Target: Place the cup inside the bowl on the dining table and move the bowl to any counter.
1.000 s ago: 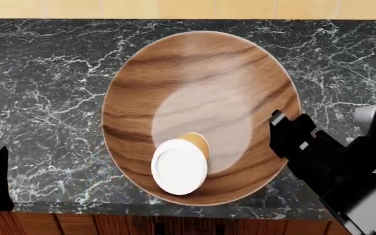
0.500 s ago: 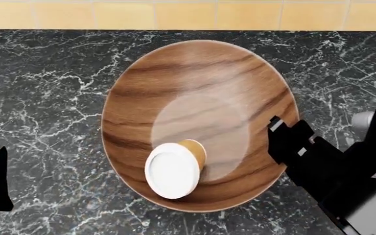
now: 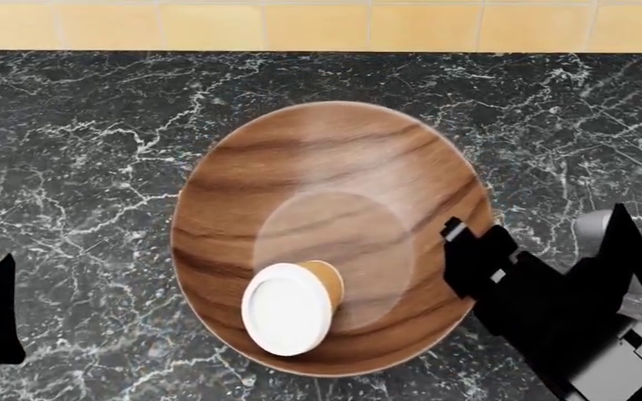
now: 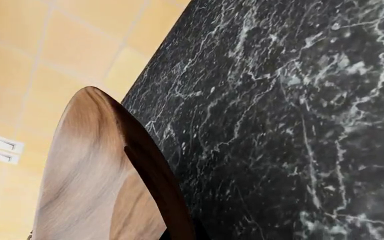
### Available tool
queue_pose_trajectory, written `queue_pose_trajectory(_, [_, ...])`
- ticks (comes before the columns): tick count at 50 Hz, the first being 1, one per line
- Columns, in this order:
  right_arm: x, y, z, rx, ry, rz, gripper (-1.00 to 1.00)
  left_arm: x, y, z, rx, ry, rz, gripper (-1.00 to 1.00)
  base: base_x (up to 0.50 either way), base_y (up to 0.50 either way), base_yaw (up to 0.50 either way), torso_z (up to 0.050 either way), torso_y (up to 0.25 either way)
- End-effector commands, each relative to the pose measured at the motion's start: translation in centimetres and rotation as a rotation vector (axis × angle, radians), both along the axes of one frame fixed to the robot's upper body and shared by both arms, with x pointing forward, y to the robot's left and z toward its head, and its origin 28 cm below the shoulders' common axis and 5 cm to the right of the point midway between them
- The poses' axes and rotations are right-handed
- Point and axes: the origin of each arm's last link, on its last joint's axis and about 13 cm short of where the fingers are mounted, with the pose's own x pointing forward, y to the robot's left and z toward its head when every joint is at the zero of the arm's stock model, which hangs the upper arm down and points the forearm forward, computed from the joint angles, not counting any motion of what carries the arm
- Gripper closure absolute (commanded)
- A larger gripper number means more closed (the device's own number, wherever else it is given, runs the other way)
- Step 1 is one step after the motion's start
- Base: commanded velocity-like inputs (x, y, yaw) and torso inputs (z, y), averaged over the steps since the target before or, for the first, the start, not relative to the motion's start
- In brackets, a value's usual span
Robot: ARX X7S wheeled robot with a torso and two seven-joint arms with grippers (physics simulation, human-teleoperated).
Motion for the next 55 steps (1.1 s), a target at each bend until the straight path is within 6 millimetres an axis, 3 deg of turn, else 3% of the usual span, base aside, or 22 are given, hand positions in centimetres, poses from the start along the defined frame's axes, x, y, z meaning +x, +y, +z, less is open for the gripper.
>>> queue_pose_trajectory(1, [1.0, 0.4, -0.1, 0.034, -0.007, 0.002, 1.0, -0.2, 0.1, -0.2, -0.003, 0.001, 0.001, -1.0, 0.0, 0.0, 0.0, 0.0, 0.0])
queue_pose_trajectory(36, [1.8, 1.0, -1.6, 0.014, 0.056, 0.013, 1.0, -0.4, 0.4, -0.2, -0.008, -0.002, 0.006, -1.0, 0.0, 0.0, 0.0, 0.0, 0.0])
queue_pose_trajectory(37, [1.8, 1.0, -1.6, 0.011, 0.059, 0.013, -1.0, -0.4, 0.4, -0.2, -0.008, -0.002, 0.007, -1.0, 0.0, 0.0, 0.0, 0.0, 0.0])
queue_pose_trajectory(55, [1.5, 0.8, -1.7, 0.013, 0.062, 0.01, -1.0, -0.3, 0.1, -0.4, -0.009, 0.0, 0.005, -1.0, 0.0, 0.0, 0.0, 0.0, 0.0])
